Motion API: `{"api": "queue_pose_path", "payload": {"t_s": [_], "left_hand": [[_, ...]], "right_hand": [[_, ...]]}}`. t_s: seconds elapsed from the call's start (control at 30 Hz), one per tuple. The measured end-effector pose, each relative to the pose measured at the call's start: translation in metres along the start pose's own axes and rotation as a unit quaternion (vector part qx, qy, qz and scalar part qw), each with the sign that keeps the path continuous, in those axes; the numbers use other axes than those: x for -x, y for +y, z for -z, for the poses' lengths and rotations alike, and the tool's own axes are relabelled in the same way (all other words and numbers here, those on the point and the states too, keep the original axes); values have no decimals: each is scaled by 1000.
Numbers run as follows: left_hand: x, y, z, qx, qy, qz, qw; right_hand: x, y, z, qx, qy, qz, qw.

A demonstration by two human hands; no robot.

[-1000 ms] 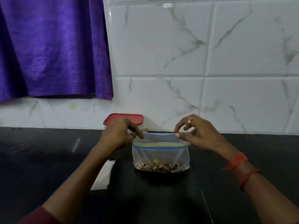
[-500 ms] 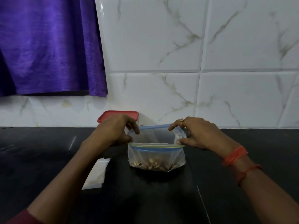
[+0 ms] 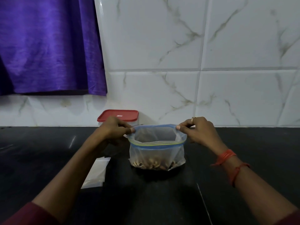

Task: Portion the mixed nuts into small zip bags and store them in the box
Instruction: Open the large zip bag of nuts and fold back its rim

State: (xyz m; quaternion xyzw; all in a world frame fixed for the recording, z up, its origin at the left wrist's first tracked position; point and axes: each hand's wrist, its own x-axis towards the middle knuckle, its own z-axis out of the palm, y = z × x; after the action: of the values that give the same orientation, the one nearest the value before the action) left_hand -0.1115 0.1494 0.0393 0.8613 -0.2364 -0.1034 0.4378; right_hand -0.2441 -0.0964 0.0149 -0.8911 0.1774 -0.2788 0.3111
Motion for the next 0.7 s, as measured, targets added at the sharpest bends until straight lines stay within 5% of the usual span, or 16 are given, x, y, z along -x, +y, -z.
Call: {"api": "queue_pose_path", "payload": {"t_s": [0.23, 0.4, 0.53, 0.7], "left_hand": [[-11, -20, 12, 102, -107, 116, 982], [-9, -34, 4, 214, -161, 144, 953], [-7, -33, 6, 315, -194, 141, 918], [-7, -33, 3, 358, -172, 127, 909]], "right_hand": [[-5, 8, -5, -122, -138, -109, 977], [-4, 12, -18, -280, -159, -219, 921], [0, 15, -11, -401, -165, -241, 868], [1, 18, 5, -430, -184, -217, 857]]}}
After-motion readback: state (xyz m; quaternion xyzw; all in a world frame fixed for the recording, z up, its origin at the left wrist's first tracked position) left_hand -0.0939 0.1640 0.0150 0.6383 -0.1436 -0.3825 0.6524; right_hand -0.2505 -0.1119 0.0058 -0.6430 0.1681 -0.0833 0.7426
